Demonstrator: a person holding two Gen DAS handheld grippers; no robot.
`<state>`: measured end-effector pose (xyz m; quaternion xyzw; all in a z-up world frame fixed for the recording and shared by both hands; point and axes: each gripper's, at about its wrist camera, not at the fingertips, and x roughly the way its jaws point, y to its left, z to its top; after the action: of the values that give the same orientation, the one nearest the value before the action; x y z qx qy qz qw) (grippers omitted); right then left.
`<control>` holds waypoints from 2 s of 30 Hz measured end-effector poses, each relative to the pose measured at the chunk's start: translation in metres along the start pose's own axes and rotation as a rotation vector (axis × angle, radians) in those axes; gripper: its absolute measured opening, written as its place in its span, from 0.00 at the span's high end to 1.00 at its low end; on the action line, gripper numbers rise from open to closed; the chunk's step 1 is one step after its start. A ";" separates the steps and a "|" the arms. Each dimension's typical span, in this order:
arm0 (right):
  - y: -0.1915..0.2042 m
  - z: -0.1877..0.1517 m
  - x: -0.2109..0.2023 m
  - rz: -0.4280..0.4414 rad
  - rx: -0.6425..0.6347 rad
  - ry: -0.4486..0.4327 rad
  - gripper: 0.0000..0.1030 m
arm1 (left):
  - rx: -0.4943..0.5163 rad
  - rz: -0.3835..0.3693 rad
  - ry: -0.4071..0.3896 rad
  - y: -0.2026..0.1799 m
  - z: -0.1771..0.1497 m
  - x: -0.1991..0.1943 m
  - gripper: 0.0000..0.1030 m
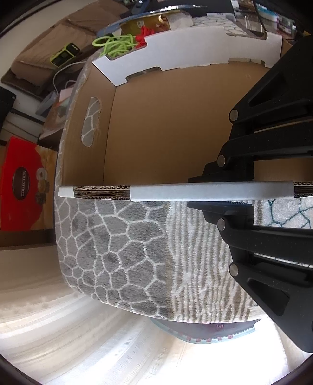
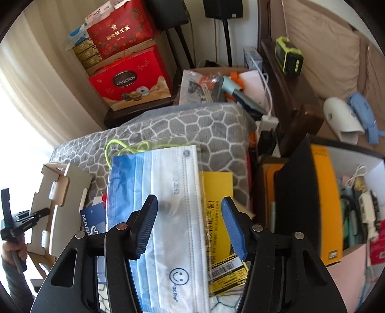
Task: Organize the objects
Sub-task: 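Reach the right tool to the blue mask bag and grasp it, then lift the mask bag with the right tool and carry it over the box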
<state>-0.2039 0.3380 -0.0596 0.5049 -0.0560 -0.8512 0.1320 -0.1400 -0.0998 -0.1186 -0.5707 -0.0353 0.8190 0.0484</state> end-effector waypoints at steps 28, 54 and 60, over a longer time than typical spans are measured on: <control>0.030 -0.003 0.016 0.006 -0.097 0.033 0.96 | -0.035 -0.040 -0.002 0.003 0.000 0.003 0.90; 0.009 -0.095 -0.048 0.190 0.148 0.052 0.51 | -0.056 -0.058 -0.003 0.006 0.000 0.006 0.88; 0.004 -0.094 -0.027 0.315 0.204 0.089 0.53 | -0.063 -0.063 -0.002 0.008 -0.001 0.006 0.87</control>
<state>-0.1088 0.3450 -0.0815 0.5378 -0.2145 -0.7867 0.2139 -0.1418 -0.1075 -0.1250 -0.5697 -0.0791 0.8161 0.0562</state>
